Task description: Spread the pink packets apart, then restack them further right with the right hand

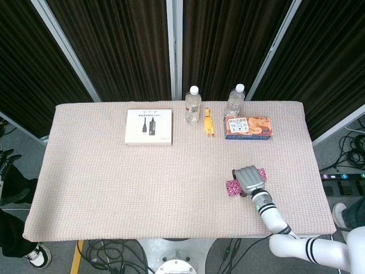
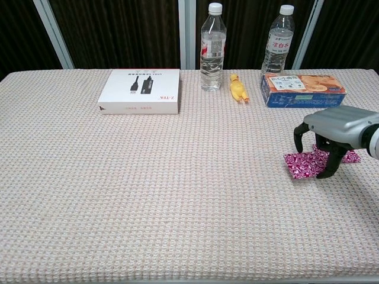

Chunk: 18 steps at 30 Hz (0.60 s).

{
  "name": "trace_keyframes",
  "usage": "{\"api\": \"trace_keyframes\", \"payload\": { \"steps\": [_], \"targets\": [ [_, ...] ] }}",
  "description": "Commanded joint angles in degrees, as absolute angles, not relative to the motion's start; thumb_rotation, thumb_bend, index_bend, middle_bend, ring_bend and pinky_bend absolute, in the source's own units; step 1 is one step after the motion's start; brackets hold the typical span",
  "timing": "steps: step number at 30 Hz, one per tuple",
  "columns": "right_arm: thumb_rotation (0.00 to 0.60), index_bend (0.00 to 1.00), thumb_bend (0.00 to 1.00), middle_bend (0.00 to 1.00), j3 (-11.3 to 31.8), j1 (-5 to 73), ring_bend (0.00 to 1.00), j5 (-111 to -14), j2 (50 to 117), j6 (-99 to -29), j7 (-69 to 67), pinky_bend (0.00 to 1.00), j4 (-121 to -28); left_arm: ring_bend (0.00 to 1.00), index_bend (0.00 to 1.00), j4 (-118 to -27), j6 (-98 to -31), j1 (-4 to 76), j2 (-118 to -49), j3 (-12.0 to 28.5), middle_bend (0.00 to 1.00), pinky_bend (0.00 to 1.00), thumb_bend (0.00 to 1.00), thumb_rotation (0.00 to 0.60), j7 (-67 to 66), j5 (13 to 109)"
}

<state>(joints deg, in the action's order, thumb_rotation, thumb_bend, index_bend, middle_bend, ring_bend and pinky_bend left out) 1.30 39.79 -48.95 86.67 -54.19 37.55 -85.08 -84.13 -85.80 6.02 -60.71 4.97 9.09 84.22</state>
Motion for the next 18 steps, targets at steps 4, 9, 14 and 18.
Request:
{"api": "trace_keyframes", "payload": {
  "steps": [4,9,14,18],
  "targets": [
    [0.600,0.44,0.00,1.00,1.9,38.8,1.00,-48.3,84.3,-55.7,36.6,1.00,-84.7,0.12,0.25,-83.9,-85.4,6.2,-60.9,4.8,0.23,0.24,0.00,0.600,9.1,84.3],
    [0.600,0.44,0.00,1.00,2.2,38.2,1.00,-47.3,83.3,-54.6,34.9,1.00,-81.6,0.12,0.25,-83.8,-85.2,6.3,-61.2,4.8,0.23,0.24,0.00,0.600,8.8,84.3],
    [0.600,0.44,0.00,1.00,2.2,37.8,1.00,-47.4,83.9,-53.0,33.1,1.00,-77.7,0.12,0.25,-83.6,-85.2,6.2,-61.4,4.5,0.23,0.24,0.00,0.600,8.5,84.4],
    [0.600,0.44,0.00,1.00,2.2,37.5,1.00,-47.7,84.9,-51.2,31.5,1.00,-74.3,0.12,0.25,-83.8,-84.7,6.5,-61.6,4.5,0.23,0.24,0.00,0.600,7.9,84.3]
  ]
}}
